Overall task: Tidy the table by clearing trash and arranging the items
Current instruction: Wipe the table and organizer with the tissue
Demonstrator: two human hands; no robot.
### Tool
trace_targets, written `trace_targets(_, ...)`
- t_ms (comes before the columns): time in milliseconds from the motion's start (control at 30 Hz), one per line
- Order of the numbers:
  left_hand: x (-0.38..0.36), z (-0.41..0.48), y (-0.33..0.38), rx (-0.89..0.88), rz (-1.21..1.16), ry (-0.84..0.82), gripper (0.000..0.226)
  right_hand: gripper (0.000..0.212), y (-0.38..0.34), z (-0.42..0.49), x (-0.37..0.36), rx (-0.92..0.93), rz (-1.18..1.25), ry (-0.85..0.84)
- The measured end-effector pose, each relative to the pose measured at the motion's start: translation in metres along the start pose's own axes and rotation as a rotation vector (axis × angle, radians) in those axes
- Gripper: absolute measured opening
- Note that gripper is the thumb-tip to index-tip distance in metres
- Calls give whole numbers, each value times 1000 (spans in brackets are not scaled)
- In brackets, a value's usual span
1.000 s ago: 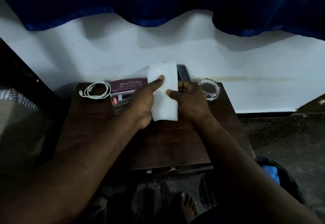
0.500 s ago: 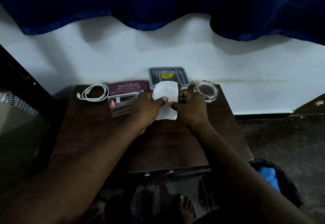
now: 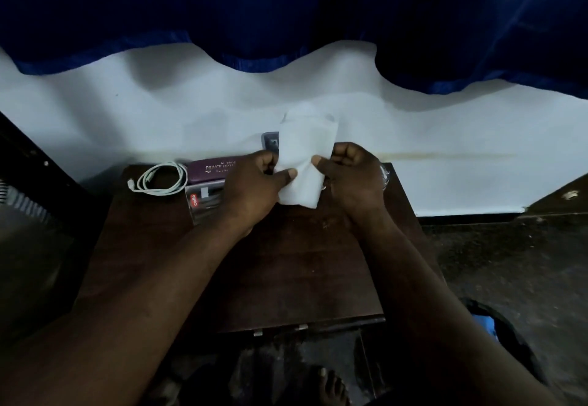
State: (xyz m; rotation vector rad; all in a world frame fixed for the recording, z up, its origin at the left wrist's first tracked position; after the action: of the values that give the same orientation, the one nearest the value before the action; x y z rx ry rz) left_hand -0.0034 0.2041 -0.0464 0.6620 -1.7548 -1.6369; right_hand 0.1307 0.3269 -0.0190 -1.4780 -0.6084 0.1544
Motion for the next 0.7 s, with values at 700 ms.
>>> trace_targets(700, -2, 95, 51, -411, 372, 191, 36, 19, -27, 90, -23, 400, -279, 218)
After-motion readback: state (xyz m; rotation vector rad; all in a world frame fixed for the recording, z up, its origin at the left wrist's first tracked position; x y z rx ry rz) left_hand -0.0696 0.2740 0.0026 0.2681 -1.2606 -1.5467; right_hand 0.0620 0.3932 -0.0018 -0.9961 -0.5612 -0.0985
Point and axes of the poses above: each hand's wrist, its own z-axis towards the middle knuckle, its own x-axis out of the back of the hand, y = z × x, the point moved 6 cm from there along z, towards the middle knuckle, and after that the axes turned 5 degrees about -z, right-handed, at the moved point
